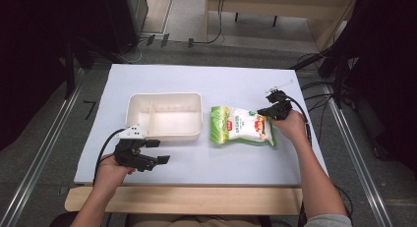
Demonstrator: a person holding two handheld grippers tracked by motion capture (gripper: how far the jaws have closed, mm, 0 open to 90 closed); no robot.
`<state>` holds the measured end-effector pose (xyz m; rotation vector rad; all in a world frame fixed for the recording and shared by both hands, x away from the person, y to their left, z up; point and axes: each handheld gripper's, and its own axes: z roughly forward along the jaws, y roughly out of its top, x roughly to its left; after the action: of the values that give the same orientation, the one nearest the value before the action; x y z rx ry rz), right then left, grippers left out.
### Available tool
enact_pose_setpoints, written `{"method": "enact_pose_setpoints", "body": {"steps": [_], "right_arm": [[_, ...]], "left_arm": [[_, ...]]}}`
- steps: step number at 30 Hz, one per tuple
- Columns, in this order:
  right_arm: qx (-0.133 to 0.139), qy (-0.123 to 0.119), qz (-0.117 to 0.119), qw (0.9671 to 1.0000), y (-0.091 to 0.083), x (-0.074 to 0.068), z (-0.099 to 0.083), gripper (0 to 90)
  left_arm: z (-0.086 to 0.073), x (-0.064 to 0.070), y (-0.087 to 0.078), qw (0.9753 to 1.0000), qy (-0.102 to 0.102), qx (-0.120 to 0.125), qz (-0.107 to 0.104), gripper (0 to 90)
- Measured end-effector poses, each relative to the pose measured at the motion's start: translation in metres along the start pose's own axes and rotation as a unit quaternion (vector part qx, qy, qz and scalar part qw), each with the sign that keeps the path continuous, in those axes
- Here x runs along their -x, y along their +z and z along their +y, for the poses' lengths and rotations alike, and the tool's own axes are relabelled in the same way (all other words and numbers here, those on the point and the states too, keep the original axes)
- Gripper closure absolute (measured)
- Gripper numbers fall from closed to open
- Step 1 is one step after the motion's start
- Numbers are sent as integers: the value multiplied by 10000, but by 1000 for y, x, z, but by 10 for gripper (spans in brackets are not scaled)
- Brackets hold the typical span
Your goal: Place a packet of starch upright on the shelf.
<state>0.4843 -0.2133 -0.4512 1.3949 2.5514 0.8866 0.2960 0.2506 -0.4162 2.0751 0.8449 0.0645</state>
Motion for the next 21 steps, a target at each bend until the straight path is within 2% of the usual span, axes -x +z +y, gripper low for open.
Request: {"method": "enact_pose_setpoints", "body": {"steps": [3,6,15,21], "right_arm": [[0,-27,-89,10000,-4,0,-5,900],[26,66,-115,9999,-6,-1,-10,900],[46,141,-81,9999,-15,0,-26,900],[45,279,0,9996,-24,-1,-39,900]], "left_arm": [[2,-2,1,10000,2,-13,3,254],[3,-3,1,10000,-4,14,-22,254],[9,-3,6,10000,50,-15,-77,254],[12,-5,10,9999,77,-56,-119,254]]}}
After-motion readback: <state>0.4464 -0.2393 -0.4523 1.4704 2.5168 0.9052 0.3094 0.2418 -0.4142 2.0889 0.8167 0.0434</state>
